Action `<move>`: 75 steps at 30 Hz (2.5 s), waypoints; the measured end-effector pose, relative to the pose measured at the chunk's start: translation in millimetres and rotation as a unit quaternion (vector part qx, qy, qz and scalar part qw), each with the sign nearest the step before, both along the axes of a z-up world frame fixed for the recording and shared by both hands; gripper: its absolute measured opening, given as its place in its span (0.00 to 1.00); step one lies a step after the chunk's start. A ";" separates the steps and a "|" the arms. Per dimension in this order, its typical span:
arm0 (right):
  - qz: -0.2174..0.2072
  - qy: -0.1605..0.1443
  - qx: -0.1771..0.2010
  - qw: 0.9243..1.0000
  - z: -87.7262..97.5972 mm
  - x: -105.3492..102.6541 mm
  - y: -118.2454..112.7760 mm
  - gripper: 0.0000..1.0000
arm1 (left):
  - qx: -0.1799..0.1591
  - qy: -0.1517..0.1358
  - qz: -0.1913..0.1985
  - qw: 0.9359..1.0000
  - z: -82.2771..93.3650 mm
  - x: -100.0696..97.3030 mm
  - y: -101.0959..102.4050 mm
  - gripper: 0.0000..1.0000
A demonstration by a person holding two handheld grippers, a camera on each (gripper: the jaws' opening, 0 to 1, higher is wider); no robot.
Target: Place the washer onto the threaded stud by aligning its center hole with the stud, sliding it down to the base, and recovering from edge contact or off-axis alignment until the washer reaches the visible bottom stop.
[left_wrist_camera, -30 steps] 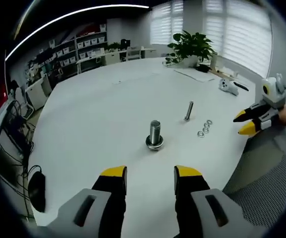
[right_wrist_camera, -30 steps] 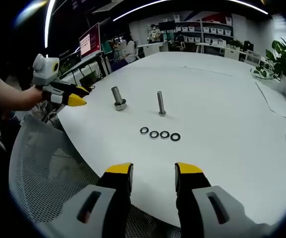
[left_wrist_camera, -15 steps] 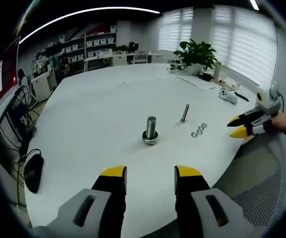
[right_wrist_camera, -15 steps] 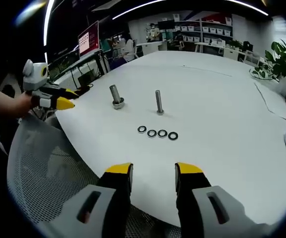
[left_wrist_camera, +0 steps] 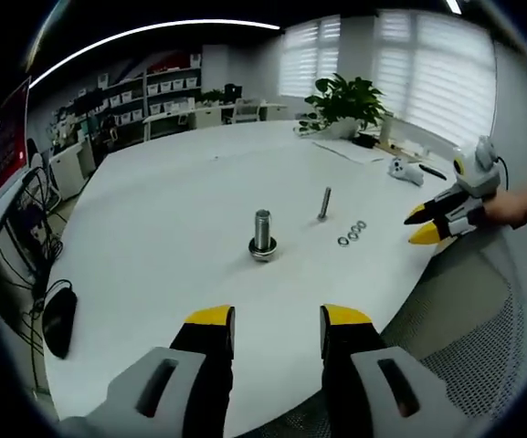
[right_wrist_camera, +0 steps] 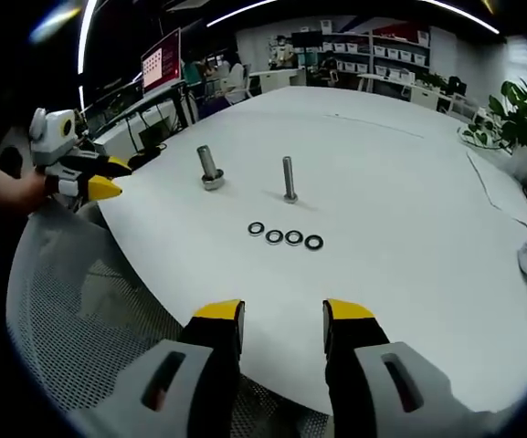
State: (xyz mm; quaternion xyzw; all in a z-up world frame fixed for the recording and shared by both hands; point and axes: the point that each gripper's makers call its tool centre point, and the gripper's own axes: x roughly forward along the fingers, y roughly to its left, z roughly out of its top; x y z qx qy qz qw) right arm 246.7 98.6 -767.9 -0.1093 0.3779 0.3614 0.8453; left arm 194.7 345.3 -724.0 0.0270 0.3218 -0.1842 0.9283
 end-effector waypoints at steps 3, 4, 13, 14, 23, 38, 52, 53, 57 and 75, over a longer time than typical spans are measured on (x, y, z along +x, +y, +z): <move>0.000 0.001 -0.013 1.000 -1.7 -0.1 -2.7 0.37 | -0.004 -0.002 -0.005 1.000 0.0 1.8 -0.8 0.35; -0.002 0.002 -0.015 1.000 -1.9 0.2 -3.6 0.37 | -0.005 -0.004 -0.006 1.000 0.7 2.5 -1.4 0.35; -0.005 0.009 -0.048 0.999 -7.7 0.4 -12.4 0.38 | -0.028 -0.004 -0.017 0.999 1.5 2.2 -10.7 0.32; -0.007 0.010 -0.052 0.999 -8.9 0.9 -14.3 0.38 | -0.030 -0.002 -0.019 0.999 1.0 1.7 -11.6 0.33; -0.011 0.012 -0.064 0.998 -9.9 0.5 -17.4 0.38 | -0.039 -0.003 -0.030 0.999 1.2 -0.5 -17.4 0.33; -0.024 0.010 -0.080 0.996 -12.8 3.0 -24.6 0.38 | -0.037 -0.017 -0.047 0.998 5.5 -2.5 -21.8 0.33; -0.023 0.008 -0.066 0.997 -11.1 3.4 -22.1 0.37 | -0.023 -0.010 -0.050 0.998 0.1 -4.1 -22.8 0.33; -0.023 0.008 -0.065 0.998 -11.0 3.2 -21.5 0.37 | -0.021 -0.008 -0.048 0.999 -1.3 -3.8 -21.5 0.33; -0.018 0.010 -0.064 0.998 -10.7 2.0 -19.0 0.37 | -0.020 -0.005 -0.046 0.999 -2.6 -3.1 -20.0 0.33; 0.034 0.030 -0.109 0.993 -19.5 -9.1 -13.9 0.38 | -0.033 -0.016 -0.045 0.998 2.9 -2.6 -18.9 0.33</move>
